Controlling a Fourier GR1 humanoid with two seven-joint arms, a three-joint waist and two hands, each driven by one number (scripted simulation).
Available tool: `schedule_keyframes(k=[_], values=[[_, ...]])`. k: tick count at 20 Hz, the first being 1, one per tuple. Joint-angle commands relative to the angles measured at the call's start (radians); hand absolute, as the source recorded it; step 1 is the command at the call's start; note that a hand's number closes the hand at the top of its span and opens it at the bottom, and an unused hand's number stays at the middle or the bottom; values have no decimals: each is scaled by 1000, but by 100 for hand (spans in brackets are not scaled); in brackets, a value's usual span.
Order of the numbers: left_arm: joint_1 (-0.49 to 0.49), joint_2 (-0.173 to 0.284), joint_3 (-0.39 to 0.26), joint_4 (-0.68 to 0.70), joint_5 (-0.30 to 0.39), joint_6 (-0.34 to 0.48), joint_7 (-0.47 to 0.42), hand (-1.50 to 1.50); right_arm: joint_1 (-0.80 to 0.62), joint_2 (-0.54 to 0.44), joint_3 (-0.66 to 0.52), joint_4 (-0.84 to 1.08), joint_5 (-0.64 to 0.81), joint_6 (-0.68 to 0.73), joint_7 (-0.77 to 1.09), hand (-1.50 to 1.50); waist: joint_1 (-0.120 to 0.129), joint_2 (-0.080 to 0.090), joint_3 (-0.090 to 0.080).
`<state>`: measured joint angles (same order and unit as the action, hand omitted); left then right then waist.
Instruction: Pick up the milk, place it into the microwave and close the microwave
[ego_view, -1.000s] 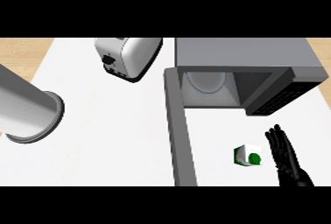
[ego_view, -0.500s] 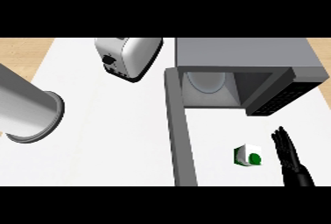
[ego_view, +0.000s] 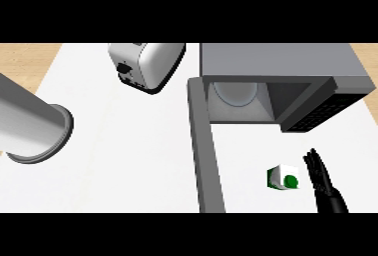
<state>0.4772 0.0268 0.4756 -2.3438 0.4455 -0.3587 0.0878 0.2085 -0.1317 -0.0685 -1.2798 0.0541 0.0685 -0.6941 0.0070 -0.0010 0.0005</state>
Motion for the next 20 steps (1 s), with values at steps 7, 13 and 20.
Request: schedule_keyframes(k=[7, 13, 20], values=[[21, -25, 26, -90, 46, -12, 34, -150, -188, -4, -58, 393, 62, -58, -201, -150, 3, 1, 0], [19, -26, 34, -84, 38, -12, 21, -150, -331, -25, -89, 601, 78, -68, -274, -150, 7, 2, 1], [5, -26, -2, -85, 20, 3, 38, -150, -391, -41, -72, 720, 106, -23, -421, 150, 4, 2, 1]])
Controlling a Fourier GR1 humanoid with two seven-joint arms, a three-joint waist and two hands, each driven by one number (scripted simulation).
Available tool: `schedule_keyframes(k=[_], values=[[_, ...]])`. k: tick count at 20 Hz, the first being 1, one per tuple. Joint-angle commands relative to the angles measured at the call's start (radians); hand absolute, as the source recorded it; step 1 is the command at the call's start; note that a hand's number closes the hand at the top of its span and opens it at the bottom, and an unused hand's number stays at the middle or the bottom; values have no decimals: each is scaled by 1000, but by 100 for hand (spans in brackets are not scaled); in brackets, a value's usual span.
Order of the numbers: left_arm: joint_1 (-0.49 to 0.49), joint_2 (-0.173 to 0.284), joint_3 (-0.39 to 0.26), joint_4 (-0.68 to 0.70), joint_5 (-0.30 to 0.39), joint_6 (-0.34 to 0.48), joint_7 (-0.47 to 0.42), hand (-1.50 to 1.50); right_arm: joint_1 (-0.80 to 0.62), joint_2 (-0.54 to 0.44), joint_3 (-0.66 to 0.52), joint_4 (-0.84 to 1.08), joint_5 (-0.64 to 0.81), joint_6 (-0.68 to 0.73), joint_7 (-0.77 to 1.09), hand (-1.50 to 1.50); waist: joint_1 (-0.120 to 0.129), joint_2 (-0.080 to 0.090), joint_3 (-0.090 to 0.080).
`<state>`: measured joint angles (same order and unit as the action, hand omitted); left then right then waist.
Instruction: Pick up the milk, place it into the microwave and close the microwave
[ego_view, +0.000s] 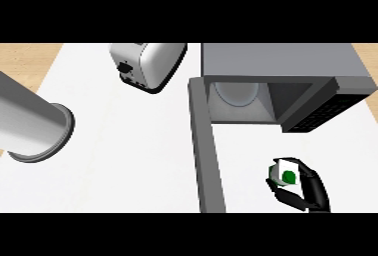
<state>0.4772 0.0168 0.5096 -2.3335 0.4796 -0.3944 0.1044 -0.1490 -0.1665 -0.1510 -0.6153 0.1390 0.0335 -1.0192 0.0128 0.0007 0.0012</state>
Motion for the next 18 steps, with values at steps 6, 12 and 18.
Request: schedule_keyframes(k=[6, 12, 18], values=[[56, 20, 80, -86, 131, -35, 22, -150, -61, 12, 0, -21, 11, -19, -84, 150, -1, -3, -1], [8, 11, 52, -1, 60, -63, -41, -150, -216, -55, -53, 112, -19, 44, -94, 150, 10, 3, 1], [61, -16, 78, -21, 82, -85, -45, -150, -205, -23, -8, 43, -34, 146, -51, 150, -3, -3, -1]])
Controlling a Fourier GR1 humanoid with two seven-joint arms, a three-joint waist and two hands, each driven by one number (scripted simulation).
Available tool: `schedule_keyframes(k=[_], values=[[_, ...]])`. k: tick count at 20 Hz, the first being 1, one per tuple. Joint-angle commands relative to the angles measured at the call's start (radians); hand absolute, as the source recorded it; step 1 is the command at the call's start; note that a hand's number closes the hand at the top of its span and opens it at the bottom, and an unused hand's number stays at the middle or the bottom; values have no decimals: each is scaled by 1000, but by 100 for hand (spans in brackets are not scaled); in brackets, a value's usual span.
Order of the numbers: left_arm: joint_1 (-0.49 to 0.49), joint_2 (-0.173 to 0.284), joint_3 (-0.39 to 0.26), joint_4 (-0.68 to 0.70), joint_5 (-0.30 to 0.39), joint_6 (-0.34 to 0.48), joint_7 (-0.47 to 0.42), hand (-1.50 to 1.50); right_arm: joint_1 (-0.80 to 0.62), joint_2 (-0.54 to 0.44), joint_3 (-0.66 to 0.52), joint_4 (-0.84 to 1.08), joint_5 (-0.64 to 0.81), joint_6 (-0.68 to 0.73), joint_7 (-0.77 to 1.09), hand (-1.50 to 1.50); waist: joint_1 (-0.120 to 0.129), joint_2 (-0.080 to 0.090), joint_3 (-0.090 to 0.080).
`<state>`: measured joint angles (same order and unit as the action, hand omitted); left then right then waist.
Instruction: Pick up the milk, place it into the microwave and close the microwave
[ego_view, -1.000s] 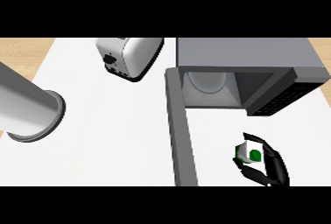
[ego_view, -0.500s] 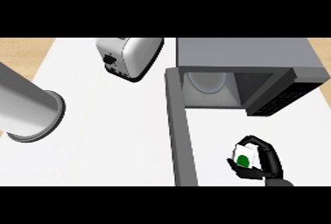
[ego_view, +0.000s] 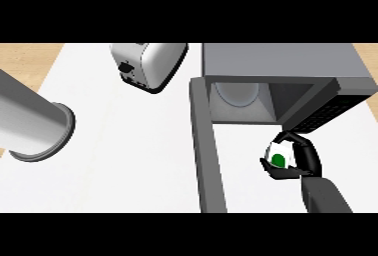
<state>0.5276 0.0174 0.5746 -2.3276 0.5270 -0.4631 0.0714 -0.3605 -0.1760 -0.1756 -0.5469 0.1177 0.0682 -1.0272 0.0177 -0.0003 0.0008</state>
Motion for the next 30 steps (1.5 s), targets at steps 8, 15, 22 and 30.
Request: schedule_keyframes(k=[8, 15, 22, 30], values=[[1, 19, 70, 0, 93, -31, 13, -150, 11, 93, 97, -278, -3, 11, 133, 150, -13, -4, -1], [10, -3, 92, -12, 109, -42, 25, -150, 8, 140, 138, -563, -3, -77, 453, 150, -17, -6, -2], [18, -17, 57, -21, 87, -37, 21, -150, -214, 131, 113, -399, 63, -182, 531, 150, -2, -1, -1], [-34, 14, 79, 38, 84, -45, 17, -150, -510, 106, 84, -36, 193, -348, 528, 150, 24, 11, 0]])
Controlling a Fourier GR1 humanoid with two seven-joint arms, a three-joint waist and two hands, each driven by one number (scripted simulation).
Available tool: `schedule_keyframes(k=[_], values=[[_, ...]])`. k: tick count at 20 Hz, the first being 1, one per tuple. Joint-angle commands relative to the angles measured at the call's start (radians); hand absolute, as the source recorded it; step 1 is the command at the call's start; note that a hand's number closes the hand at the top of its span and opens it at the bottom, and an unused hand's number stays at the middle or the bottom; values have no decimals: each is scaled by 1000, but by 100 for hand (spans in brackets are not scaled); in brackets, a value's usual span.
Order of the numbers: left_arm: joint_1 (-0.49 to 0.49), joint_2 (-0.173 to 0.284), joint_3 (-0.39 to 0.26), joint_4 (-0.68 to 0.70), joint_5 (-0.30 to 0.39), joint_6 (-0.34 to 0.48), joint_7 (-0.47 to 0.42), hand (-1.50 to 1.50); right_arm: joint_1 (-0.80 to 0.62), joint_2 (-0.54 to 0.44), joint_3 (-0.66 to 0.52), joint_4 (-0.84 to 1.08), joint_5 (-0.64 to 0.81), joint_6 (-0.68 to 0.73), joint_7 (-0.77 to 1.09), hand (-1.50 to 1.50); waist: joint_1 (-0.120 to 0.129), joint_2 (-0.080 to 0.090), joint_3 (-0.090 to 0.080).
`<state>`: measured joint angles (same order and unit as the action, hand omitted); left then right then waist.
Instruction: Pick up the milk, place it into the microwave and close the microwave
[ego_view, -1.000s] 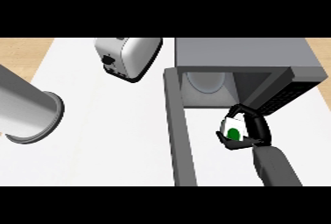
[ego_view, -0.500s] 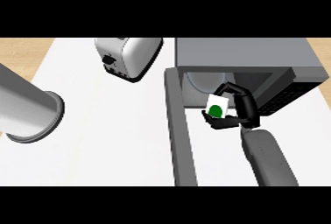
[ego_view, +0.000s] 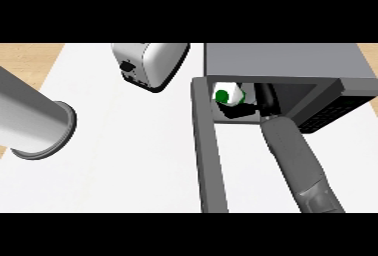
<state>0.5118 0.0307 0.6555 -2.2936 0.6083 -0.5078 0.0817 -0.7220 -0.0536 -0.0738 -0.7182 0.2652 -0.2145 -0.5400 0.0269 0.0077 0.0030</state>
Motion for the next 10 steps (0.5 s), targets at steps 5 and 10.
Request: schedule_keyframes(k=[5, 10], values=[[-44, 19, -25, -26, 6, 27, 63, -150, -252, -25, -45, 301, 81, -169, 19, 150, 28, 12, -1], [-88, 39, -9, 38, 7, -5, 17, -150, -311, -81, -104, 412, 59, -193, -39, 150, 51, 23, -1]])
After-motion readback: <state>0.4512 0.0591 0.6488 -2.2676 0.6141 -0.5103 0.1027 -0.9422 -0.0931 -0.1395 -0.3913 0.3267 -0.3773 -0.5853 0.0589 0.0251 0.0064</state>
